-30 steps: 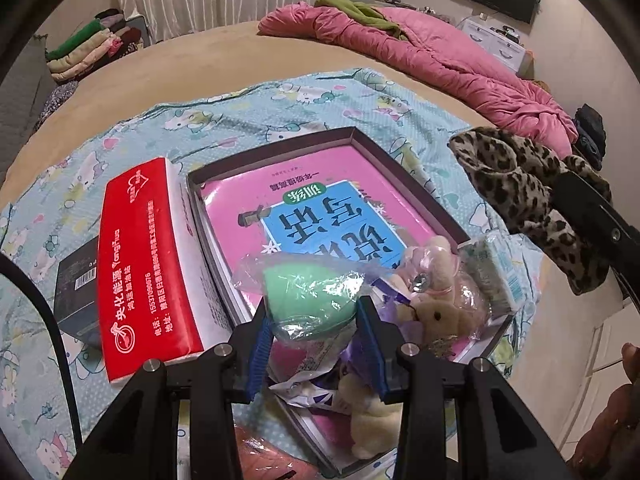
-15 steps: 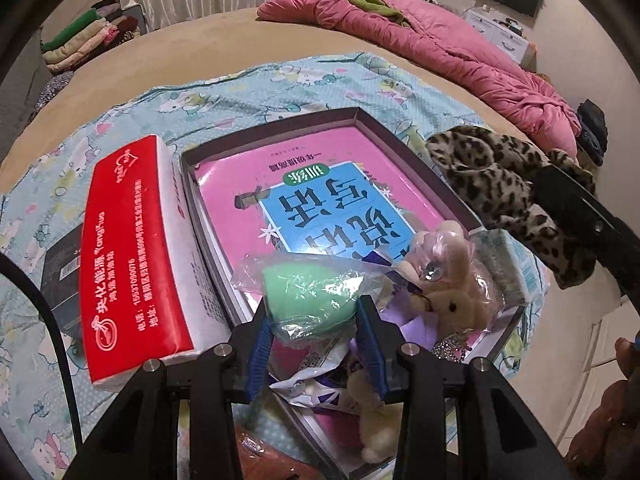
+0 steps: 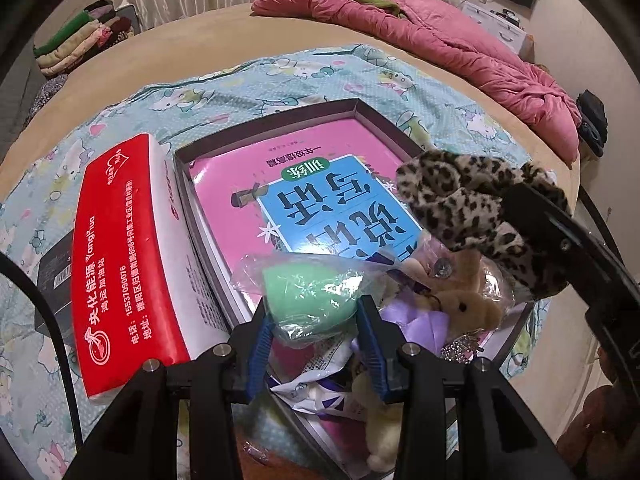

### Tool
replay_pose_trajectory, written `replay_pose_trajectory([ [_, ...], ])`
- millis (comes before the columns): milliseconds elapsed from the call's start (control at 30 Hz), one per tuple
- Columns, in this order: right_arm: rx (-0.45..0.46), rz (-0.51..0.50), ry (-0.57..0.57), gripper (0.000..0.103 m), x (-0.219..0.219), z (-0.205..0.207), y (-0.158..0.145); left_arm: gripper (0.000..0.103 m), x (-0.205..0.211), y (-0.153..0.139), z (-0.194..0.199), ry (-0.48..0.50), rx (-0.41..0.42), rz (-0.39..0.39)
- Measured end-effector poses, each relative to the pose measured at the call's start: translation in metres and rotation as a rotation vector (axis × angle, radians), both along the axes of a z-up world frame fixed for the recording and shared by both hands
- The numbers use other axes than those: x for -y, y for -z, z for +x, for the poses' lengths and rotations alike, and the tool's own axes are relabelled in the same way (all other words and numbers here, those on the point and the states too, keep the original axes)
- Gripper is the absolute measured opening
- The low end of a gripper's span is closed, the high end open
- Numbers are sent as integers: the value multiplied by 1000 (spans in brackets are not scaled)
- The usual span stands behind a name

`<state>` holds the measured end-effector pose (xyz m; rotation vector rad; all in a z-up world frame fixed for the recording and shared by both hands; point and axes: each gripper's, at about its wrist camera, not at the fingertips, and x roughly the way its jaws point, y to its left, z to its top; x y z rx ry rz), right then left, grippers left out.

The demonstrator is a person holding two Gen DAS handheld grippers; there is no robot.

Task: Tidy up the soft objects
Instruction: 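Lower the sponge and leopard pouch into the tray and open both grippers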

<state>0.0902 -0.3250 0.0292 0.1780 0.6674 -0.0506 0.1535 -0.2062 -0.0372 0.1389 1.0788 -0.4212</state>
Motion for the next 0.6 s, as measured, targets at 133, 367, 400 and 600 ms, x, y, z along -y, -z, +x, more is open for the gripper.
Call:
replay_pose_trajectory([
  [133,-28,-7,2,16,1,3,7,42,1,0,-1,3,5,8],
  [367,-70,-33,2,17,2,6,18,43,2,1,-1,9,8,11],
  [400,-73,-36,-1,18,2,6,19,44,2,1,-2,10,9,11],
  [600,-92,-38,-3,19,3,7,26,47,-4,1,-1,-4,-10,-31],
])
